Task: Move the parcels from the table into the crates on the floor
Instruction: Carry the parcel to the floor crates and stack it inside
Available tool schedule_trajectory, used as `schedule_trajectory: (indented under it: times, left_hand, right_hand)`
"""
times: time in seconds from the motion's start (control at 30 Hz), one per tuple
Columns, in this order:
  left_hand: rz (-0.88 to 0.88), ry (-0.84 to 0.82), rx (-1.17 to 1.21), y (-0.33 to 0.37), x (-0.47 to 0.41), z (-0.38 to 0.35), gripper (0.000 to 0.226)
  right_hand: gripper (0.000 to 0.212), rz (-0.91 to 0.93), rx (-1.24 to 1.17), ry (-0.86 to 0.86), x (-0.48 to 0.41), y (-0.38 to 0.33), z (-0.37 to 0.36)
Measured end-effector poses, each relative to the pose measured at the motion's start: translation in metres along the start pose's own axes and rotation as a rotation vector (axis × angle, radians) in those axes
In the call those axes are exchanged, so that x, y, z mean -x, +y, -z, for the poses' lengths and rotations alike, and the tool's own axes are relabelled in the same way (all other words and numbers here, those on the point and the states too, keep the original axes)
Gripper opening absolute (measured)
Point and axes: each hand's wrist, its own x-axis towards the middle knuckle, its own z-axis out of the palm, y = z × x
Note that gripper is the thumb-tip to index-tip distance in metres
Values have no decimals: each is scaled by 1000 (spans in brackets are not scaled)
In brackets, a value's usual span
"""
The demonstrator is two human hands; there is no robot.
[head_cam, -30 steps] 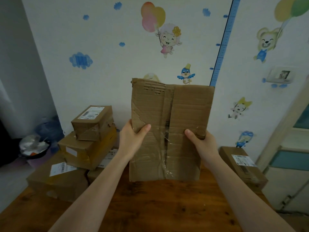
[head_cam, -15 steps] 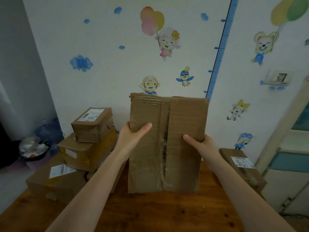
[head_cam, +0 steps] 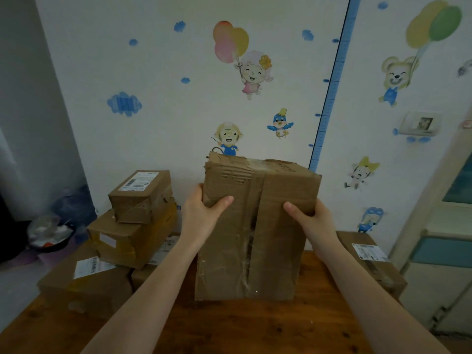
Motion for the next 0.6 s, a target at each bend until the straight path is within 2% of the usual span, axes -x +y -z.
schedule_trajectory:
  times: [0.1, 0.17, 0.23, 0.3, 0.37, 0.47, 0.6]
  left_hand:
    - [6, 25, -56, -6, 2, 0, 37]
    - [88, -51, 0, -4, 1, 2, 41]
    - [300, -129, 195, 7, 1, 4, 53]
    - [435, -125, 326, 13, -1, 4, 49]
    - [468, -99, 369, 11, -3, 4, 43]
    - [481, -176, 315, 5, -1, 5, 34]
    - [509, -307, 335, 1, 0, 7, 41]
  right_hand:
    - [31, 49, 66, 55, 2, 0, -2]
    - [31, 49, 80, 54, 2, 0, 0]
    - [42, -13, 42, -18, 1, -4, 4]
    - [59, -138, -75, -87, 0, -7, 5]
    - [59, -263, -165, -99, -3, -8, 6]
    - [47, -370, -248, -65, -4, -3, 7]
    - [40, -351, -291, -109, -3, -2, 11]
